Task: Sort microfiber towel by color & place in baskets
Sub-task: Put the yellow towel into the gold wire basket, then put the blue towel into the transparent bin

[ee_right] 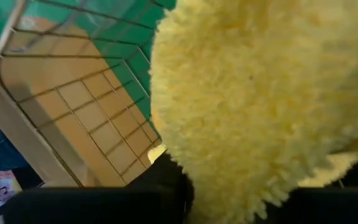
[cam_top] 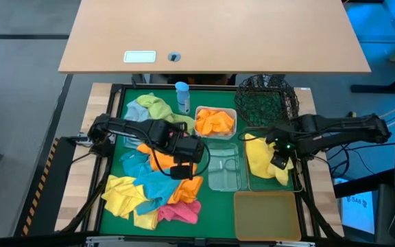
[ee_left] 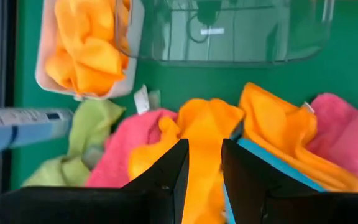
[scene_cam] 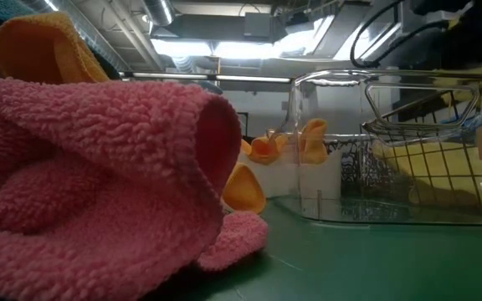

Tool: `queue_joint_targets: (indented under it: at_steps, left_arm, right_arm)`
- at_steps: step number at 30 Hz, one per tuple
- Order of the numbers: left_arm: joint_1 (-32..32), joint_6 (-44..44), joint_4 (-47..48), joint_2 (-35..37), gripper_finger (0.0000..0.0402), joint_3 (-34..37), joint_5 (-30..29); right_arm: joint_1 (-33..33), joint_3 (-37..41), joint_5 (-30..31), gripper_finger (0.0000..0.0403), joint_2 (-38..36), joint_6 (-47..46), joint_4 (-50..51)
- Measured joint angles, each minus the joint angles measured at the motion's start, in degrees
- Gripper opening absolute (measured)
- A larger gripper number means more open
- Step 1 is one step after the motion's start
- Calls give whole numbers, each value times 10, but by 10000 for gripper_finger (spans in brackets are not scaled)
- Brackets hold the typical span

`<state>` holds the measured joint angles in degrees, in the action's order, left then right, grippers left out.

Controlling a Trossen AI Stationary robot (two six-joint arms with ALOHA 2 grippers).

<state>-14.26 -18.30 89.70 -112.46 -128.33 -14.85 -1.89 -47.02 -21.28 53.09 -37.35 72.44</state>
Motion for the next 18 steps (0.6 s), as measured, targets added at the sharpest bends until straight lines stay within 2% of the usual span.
queue_joint_targets:
  at_steps: [4,8,15,18]
  left_arm:
    - [-2,-42,3,0,93,0,31]
    - [-5,-87,3,0,121,10,79]
    - [-35,-115,3,0,186,77,169]
    - [-56,-117,3,0,199,119,175]
  right_arm:
    - [0,0,1,85,1,1,-31]
    - [0,0,1,122,1,1,-49]
    - [0,0,0,177,1,1,-49]
    - [0,0,-4,183,1,1,-49]
